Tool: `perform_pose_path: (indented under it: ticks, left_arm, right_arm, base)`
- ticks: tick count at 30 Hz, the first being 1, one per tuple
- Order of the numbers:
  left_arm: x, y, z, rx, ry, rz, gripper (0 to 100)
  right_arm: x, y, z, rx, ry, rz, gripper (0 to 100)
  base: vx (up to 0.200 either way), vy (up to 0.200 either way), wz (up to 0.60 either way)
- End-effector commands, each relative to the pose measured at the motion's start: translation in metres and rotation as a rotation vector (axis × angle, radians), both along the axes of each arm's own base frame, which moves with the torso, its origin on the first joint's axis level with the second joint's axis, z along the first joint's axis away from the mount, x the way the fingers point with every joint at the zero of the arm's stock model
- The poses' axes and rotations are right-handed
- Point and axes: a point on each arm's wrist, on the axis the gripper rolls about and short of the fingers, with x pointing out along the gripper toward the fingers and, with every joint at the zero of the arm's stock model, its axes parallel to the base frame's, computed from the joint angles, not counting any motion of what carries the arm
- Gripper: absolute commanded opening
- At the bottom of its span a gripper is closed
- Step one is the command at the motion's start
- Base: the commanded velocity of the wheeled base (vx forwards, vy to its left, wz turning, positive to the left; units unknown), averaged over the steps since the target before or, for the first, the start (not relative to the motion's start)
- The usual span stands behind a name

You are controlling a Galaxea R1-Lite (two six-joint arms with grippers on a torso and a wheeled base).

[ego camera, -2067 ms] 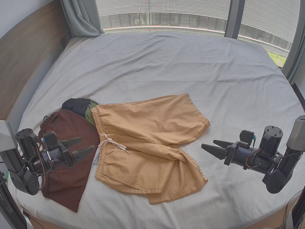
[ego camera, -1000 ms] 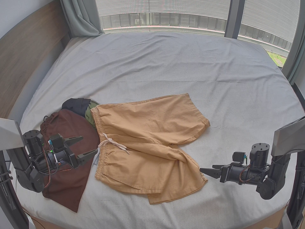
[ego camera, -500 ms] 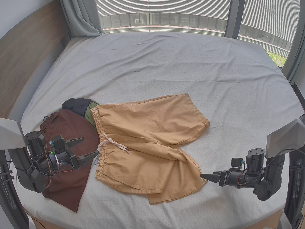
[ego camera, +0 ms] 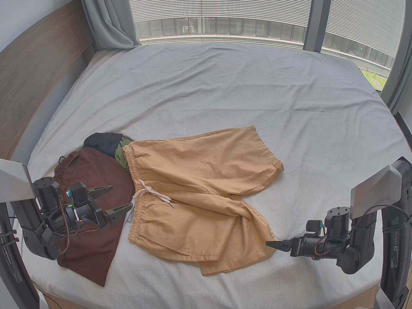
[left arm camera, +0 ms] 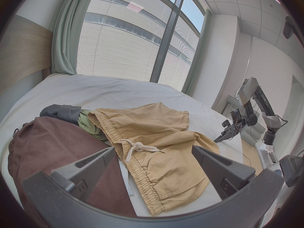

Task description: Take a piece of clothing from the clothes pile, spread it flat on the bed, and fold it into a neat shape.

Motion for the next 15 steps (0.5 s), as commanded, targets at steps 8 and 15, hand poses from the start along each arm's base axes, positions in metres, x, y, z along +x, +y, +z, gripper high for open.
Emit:
perform_pose_path:
  ticks: [8, 15]
  left_arm:
    - [0.0001, 0.0001, 0.0, 0.0, 0.0, 0.0, 100]
    - [0.0002, -0.0003, -0.0009, 0.0, 0.003, -0.001, 100]
  right_arm:
    - [0.0002, 0.014, -0.0028, 0.045, 0.048, 0.005, 100]
    - [0.0013, 0.0125, -0.0019, 0.047, 0.044, -0.001, 0]
  base:
    - [0.0, 0.0, 0.0]
    - [0.0, 0.0, 0.0]
